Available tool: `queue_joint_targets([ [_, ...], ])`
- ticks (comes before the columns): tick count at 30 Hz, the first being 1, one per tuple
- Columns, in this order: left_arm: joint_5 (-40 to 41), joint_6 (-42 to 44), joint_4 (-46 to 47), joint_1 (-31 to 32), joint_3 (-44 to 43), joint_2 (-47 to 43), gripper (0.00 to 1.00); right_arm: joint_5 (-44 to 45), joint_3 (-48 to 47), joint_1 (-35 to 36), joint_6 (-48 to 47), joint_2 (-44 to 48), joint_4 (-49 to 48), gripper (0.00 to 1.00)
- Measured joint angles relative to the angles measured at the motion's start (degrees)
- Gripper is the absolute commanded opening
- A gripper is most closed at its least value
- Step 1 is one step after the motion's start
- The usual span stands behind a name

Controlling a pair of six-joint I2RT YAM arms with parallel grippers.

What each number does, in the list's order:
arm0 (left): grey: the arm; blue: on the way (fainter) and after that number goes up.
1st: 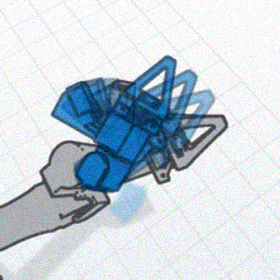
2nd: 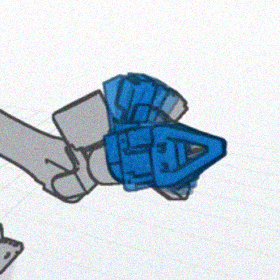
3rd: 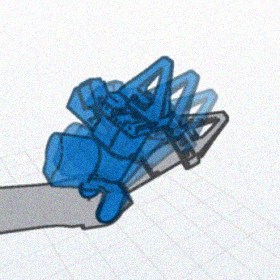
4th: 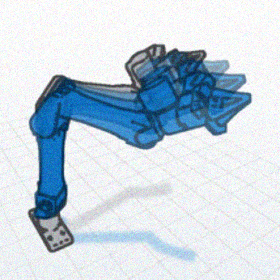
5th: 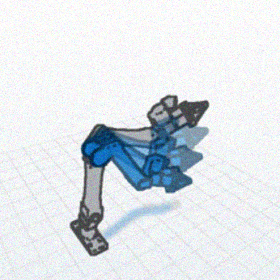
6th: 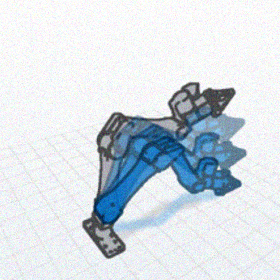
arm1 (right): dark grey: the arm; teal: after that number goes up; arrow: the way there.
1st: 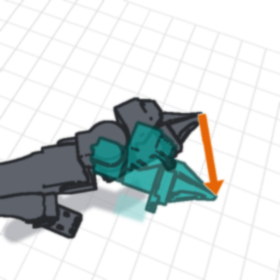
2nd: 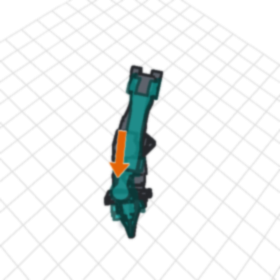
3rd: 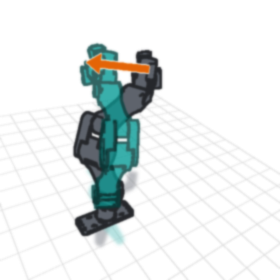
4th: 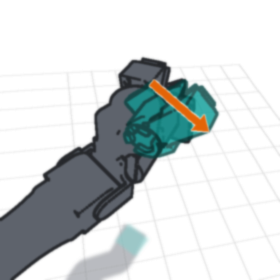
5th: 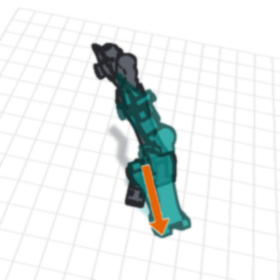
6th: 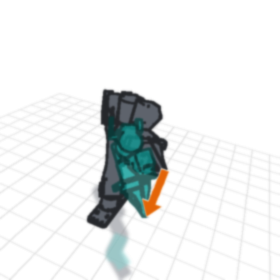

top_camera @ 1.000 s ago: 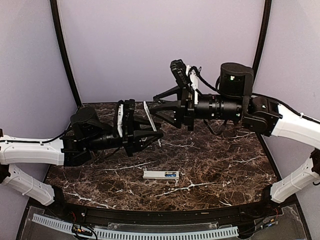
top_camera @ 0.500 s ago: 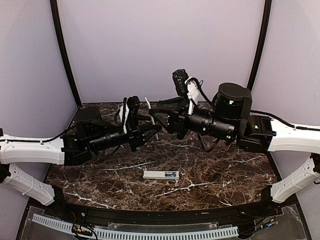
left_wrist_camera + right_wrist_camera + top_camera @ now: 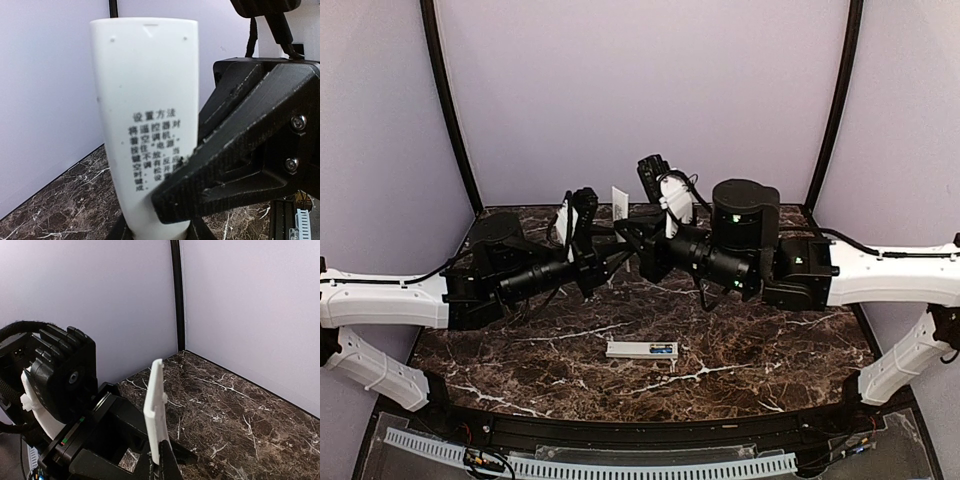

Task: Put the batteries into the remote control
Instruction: Pass from the left arm to the right, then pass from the right arm to the left

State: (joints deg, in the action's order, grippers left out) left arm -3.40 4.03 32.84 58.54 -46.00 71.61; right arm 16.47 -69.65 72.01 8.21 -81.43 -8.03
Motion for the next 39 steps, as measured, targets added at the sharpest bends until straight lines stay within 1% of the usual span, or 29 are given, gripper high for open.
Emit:
queue_joint_targets([
  [3, 0.79, 0.00, -0.48, -0.15, 0.00, 0.00, 0.15, 1.44, -0.42, 0.07, -0.46, -0.50, 0.57, 0.00],
  [5, 1.01, 0.00, -0.90, -0.15, 0.00, 0.00, 0.19, 1.86, -0.50, 0.13, -0.74, -0.66, 0.90, 0.00],
  [6, 1.03, 0.02, -0.98, -0.15, 0.00, 0.00, 0.32, 1.90, -0.52, 0.15, -0.87, -0.66, 1.01, 0.00],
  [7, 1.01, 0.04, -1.05, -0.15, 0.00, 0.00, 0.42, 1.99, -0.52, 0.15, -1.11, -0.66, 1.09, 0.00],
  [8, 0.94, 0.09, -1.18, -0.15, 0.00, 0.00, 0.58, 2.01, -0.55, 0.15, -1.53, -0.66, 1.25, 0.00],
  [9, 0.66, 0.39, -1.31, -0.15, 0.00, 0.00, 0.65, 2.05, -0.63, 0.15, -1.75, -0.63, 1.60, 0.00],
  [10, -0.42, 0.76, -1.25, -0.04, 0.00, 0.00, 0.76, 1.44, -0.79, -0.07, -2.19, -0.61, 1.86, 0.00],
  [11, -1.33, 0.85, -1.33, 0.20, 0.00, -0.09, 0.80, 1.07, -0.94, -0.26, -2.67, -0.61, 2.25, 0.00],
  [12, -2.12, 1.25, -1.46, 0.31, 0.00, -0.20, 0.87, -0.17, -1.14, -0.66, -3.48, -0.39, 3.13, 0.00],
  [14, -3.65, 1.62, -2.23, 0.61, 0.00, -0.81, 0.93, -3.69, -1.73, -1.46, -5.05, 0.39, 5.57, 0.00],
  [17, -5.57, 1.79, -4.31, 0.76, 0.00, -2.78, 0.94, -12.79, -3.02, -4.52, -8.20, 2.84, 10.86, 0.00],
  [18, -6.27, 1.79, -5.46, 0.76, 0.00, -3.65, 0.93, -16.90, -3.50, -6.10, -9.44, 4.04, 12.85, 0.00],
  [20, -7.98, 1.79, -7.74, 0.76, -0.04, -5.38, 0.88, -26.45, -4.66, -9.42, -11.85, 6.29, 16.85, 0.00],
  [21, -8.72, 1.70, -8.74, 0.76, -0.07, -6.03, 0.83, -31.32, -5.68, -10.95, -12.96, 7.10, 18.95, 0.00],
  [22, -9.38, 1.53, -9.51, 0.76, -0.07, -6.40, 0.79, -35.58, -6.97, -12.20, -14.08, 7.43, 21.03, 0.00],
  [23, -10.08, 1.09, -10.27, 0.76, -0.07, -6.69, 0.73, -39.17, -8.48, -12.96, -15.15, 7.39, 22.95, 0.00],
  [24, -11.04, 0.90, -10.82, 0.76, -0.07, -6.73, 0.70, -41.66, -9.66, -13.20, -15.87, 7.08, 24.37, 0.00],
  [25, -11.72, 0.46, -11.17, 0.76, -0.07, -6.71, 0.63, -44.37, -11.10, -13.22, -16.74, 6.56, 26.18, 0.00],
  [26, -12.46, -0.11, -11.65, 0.76, -0.07, -6.62, 0.59, -46.84, -12.26, -13.22, -17.49, 5.90, 27.63, 0.00],
  [27, -13.40, -0.72, -11.87, 0.76, -0.09, -6.45, 0.55, -48.72, -13.07, -13.20, -18.23, 5.14, 28.74, 0.00],
  [30, -15.56, -2.78, -12.00, 0.76, -0.90, -5.33, 0.51, -52.35, -13.73, -13.16, -19.78, 3.21, 31.36, 0.00],
  [32, -16.94, -3.89, -11.85, 0.76, -1.29, -4.79, 0.46, -53.42, -13.94, -13.16, -20.59, 1.99, 33.07, 0.00],
  [34, -17.66, -4.81, -11.87, 0.76, -1.31, -4.70, 0.37, -54.18, -14.38, -13.16, -21.31, 0.96, 34.47, 0.00],
  [35, -17.84, -5.25, -11.85, 0.76, -1.31, -4.66, 0.34, -54.45, -14.80, -13.16, -21.66, 0.50, 35.21, 0.00],
  [36, -18.05, -5.60, -11.78, 0.79, -1.33, -4.63, 0.27, -54.71, -15.19, -13.16, -21.88, 0.09, 35.58, 0.00],
  [37, -18.25, -5.79, -11.67, 0.83, -1.33, -4.59, 0.23, -54.95, -15.58, -13.16, -22.12, -0.26, 35.85, 0.00],
  [38, -18.43, -6.03, -11.63, 0.85, -1.40, -4.52, 0.14, -55.06, -15.93, -13.16, -22.40, -0.50, 36.11, 0.00],
  [39, -18.67, -6.14, -11.58, 0.94, -1.55, -4.35, 0.10, -55.19, -16.20, -13.20, -22.73, -0.68, 36.28, 0.00],
])
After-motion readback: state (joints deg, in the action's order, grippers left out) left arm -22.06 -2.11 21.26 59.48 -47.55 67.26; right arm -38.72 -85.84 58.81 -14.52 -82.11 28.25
